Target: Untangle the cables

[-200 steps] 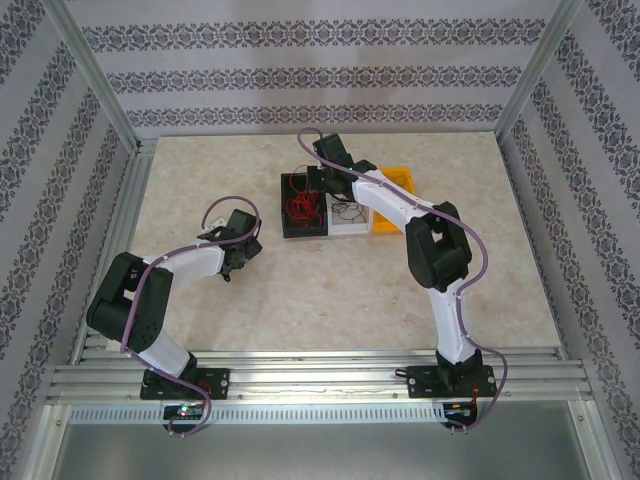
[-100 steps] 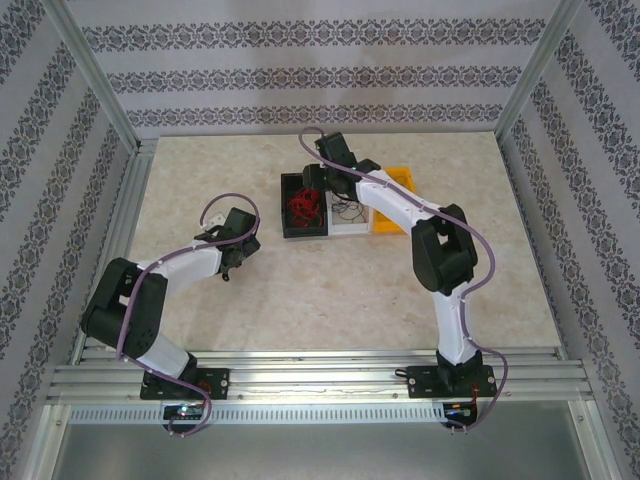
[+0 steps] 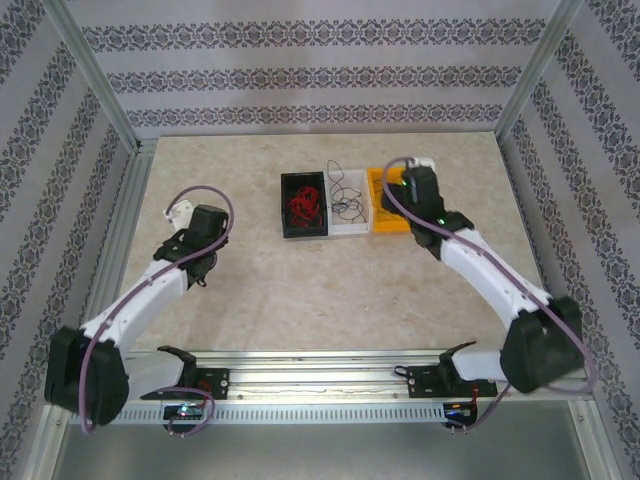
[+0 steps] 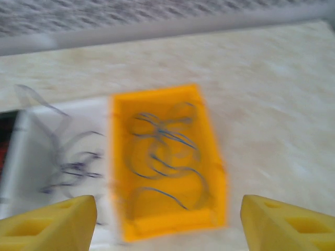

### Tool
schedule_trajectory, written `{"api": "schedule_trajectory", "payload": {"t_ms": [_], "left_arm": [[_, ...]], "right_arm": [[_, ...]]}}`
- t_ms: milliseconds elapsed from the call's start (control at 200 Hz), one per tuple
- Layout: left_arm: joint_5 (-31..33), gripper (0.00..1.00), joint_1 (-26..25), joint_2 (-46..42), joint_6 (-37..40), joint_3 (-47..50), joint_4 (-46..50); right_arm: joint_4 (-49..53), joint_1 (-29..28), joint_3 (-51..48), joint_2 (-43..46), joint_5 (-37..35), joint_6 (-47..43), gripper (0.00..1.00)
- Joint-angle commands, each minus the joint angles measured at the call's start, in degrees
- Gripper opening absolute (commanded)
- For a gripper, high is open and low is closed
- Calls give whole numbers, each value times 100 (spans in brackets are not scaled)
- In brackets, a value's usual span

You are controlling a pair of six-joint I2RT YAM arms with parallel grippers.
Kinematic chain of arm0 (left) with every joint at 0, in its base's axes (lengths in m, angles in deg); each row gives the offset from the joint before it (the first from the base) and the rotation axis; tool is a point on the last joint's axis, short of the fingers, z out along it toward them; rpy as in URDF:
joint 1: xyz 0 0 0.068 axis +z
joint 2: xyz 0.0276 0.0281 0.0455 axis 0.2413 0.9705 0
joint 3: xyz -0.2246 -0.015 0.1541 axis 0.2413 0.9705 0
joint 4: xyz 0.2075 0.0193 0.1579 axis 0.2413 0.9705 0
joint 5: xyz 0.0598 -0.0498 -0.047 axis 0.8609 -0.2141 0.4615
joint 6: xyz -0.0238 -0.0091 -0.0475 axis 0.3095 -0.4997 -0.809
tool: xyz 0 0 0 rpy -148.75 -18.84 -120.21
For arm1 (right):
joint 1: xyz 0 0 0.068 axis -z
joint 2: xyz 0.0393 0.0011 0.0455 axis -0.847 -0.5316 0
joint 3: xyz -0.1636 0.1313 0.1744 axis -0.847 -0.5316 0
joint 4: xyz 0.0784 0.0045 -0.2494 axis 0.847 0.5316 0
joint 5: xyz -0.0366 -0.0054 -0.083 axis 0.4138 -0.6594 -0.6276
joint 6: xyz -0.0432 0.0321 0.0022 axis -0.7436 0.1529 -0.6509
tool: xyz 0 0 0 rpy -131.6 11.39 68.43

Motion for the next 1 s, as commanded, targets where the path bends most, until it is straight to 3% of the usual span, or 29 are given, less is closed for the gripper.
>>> {"api": "schedule_trajectory", "payload": {"t_ms": [0, 65, 105, 190, 305, 420, 510, 650, 784, 899, 994], "left_arm": [[368, 100, 461, -260, 1091, 412, 15], [228, 100, 796, -156, 1270, 663, -397], [125, 100, 930, -9, 1338, 745, -591], [91, 100, 1028, 391, 1661, 671, -870], [-92, 100, 1037, 826, 2132, 910, -1598], [-250, 100, 1048, 1007, 2171, 1117, -1988], [-341, 100, 1046, 980, 2280, 1237, -2518], [-340, 100, 1046, 868, 2731, 1854, -4450], [-493, 100, 1055, 1232, 3160, 1927, -5550], [-831, 100, 1078, 1647, 3385, 1832, -6159], [-1010, 100, 1107, 2081, 3367, 1858, -6734]], "right_arm": [[-867, 139, -1094, 222, -1070, -560, 96], [-1868, 191, -1722, 160, -1325, -939, 98], [-1585, 297, -1570, 145, -1264, -846, 98], [-2519, 395, -1762, -6, -1155, -1072, 98], [-2354, 688, -1451, -398, -691, -1198, 98], [-2194, 748, -1533, -748, -823, -1447, 98], [-3577, 754, -2422, -571, -874, -1627, 98], [-5032, 1138, -3126, -250, 255, -1699, 98], [-4712, 1598, -2883, -398, 1244, -1558, 98], [-4819, 1891, -2889, -488, 1527, -1440, 98], [-7027, 1937, -3335, -1542, 1654, -1463, 98]]}}
